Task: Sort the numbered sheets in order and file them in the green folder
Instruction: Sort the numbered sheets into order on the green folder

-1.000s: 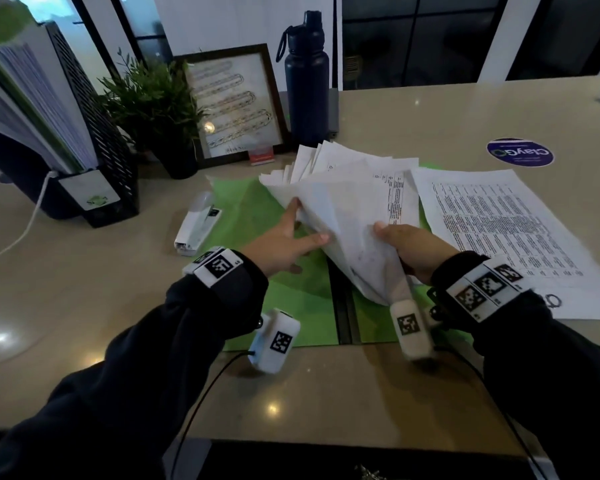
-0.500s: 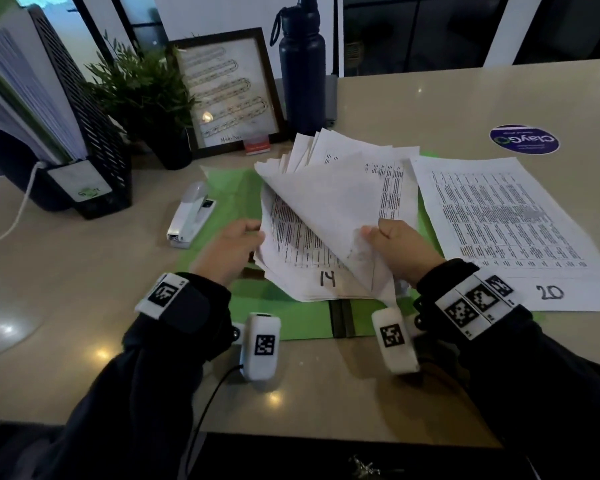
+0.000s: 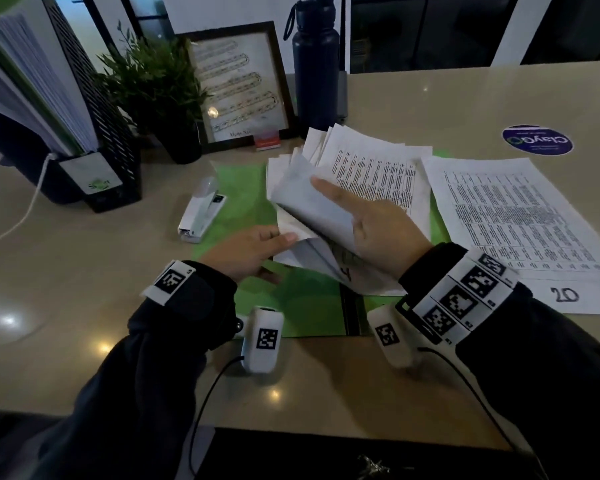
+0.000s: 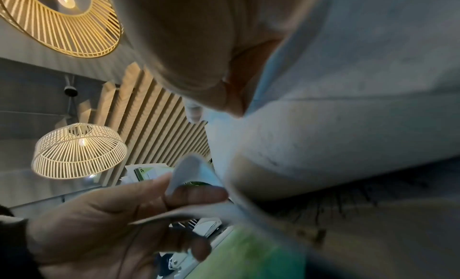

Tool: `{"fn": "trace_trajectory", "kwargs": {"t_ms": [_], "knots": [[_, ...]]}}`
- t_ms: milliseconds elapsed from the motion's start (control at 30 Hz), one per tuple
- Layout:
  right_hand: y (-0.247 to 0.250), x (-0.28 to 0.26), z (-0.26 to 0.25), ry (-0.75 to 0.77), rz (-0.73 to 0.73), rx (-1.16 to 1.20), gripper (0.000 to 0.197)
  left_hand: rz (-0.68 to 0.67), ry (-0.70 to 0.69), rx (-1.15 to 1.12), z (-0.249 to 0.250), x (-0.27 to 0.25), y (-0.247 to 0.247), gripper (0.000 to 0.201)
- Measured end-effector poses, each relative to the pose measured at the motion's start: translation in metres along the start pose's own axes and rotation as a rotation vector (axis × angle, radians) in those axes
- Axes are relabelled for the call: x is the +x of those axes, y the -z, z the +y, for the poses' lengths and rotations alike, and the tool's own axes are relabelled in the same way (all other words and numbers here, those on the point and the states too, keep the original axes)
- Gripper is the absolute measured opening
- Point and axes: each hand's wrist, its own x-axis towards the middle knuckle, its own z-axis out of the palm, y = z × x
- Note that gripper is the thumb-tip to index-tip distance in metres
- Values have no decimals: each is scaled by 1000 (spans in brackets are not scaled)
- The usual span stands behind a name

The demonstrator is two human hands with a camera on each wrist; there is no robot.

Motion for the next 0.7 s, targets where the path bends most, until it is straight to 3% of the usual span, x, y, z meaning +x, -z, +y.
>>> {"fn": "trace_trajectory", "kwargs": {"t_ms": [100,233,400,500,600,700], "knots": [[-5,-2,1,31,-52,58,64,2,-66,-16,4,5,-2,14],[-9,-4,5,11,-135,7,39,99,-191,-81,-1,13,-9,14],[-11,-12,-2,-102,-249,101,57,181,-197,-178,-10,18,-18,30],[-19,-7,13,-200,-103,21,28,174,-201,-110,-10,17,-19,31],[-16,-6,28,-336,43,101,29,184,-135,-23,-19,16,-6,28],[-4,-10,30,-378,130,278,23,207,-41,-23,-29,12,12,33]]}}
